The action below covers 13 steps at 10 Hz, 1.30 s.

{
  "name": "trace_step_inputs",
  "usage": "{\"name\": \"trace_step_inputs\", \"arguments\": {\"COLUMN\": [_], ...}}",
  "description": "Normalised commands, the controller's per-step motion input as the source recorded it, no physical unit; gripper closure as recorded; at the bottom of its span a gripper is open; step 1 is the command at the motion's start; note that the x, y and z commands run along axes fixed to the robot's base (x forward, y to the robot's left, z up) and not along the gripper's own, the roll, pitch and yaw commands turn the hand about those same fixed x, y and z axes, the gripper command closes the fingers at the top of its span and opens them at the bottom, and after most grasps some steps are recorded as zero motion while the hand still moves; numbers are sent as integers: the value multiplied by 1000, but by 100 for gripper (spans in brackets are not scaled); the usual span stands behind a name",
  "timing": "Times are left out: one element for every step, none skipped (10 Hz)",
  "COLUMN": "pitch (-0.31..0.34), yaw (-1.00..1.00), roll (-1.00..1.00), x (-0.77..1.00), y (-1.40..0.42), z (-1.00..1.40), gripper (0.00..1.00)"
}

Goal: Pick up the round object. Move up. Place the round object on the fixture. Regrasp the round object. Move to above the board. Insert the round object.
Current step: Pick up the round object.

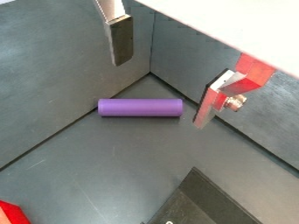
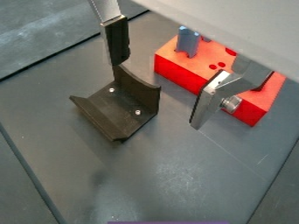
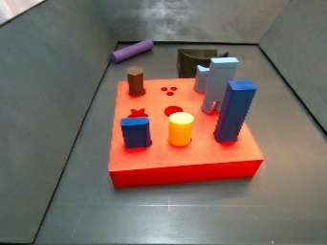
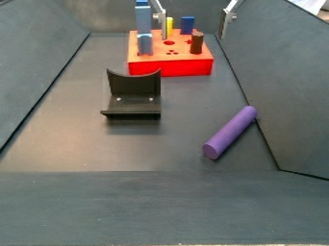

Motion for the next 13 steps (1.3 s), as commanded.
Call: {"name": "trace_step_inputs", "arguments": {"pitch": [-34,-3,20,-4,-20,-23,-44,-83,-161,-221,-233,-233,-249], "yaw": [0,-311,-786,-734,-646,-594,-546,-503,-469,-329,-189,-146,-114], "roll": [0,41,0,-30,-56,-80,-101,-131,-137,-206,-381,-424,-433], "x": [-106,-206,-103,-97,-6,-11,-77,-183,-357,-340,-286,-257,-189], "y": [0,0,174,191,269,300,317,303,289,360,406,411,429], "z": [0,-246,-446,-537,-637,-657,-669,-674,-697,-554,-369,-306,-274], "gripper": [0,0,0,0,0,0,0,0,0,0,0,0,0]}}
